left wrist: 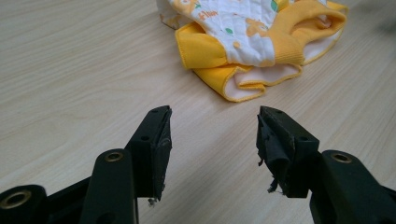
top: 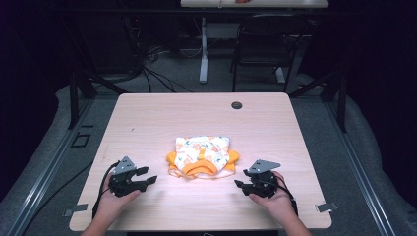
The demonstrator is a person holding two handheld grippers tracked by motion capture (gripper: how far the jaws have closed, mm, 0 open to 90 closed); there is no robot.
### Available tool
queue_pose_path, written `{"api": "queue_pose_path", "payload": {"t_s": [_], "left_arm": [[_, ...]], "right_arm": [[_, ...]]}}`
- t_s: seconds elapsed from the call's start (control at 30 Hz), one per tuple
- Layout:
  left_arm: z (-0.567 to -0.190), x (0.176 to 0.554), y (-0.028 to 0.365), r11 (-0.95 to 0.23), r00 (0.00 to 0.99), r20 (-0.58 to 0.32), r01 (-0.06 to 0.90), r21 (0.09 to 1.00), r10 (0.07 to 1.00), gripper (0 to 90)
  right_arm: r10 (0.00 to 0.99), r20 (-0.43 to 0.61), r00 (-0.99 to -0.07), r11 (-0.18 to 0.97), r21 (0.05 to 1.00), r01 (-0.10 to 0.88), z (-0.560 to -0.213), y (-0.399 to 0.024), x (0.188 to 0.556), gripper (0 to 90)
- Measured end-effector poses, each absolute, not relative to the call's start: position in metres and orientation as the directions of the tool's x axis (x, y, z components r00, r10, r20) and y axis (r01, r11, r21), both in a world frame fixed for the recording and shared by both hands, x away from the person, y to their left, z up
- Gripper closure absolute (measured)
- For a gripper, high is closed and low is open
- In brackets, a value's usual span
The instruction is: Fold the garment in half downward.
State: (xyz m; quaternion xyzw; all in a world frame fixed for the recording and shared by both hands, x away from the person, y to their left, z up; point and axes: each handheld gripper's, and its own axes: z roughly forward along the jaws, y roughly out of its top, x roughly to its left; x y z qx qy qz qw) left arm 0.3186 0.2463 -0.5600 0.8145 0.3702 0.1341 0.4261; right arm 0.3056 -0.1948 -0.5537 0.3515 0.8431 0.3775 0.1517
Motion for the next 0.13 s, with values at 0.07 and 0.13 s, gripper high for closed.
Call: {"api": "queue_pose_path", "payload": {"t_s": [0.07, 0.13], "left_arm": [[-0.5628, 0.3193, 0.2442, -0.362, 0.692, -0.109, 0.497, 0.789, 0.714, 45.3], [-0.5654, 0.3199, 0.2411, -0.374, 0.698, -0.105, 0.497, 0.783, 0.708, 45.5]], "right_arm": [[0.704, 0.001, -0.710, 0.479, 0.738, 0.476, -0.5570, -0.1932, 0.3060, 46.8], [0.704, -0.013, -0.710, 0.489, 0.734, 0.471, -0.5597, -0.1913, 0.3061, 46.8]]}}
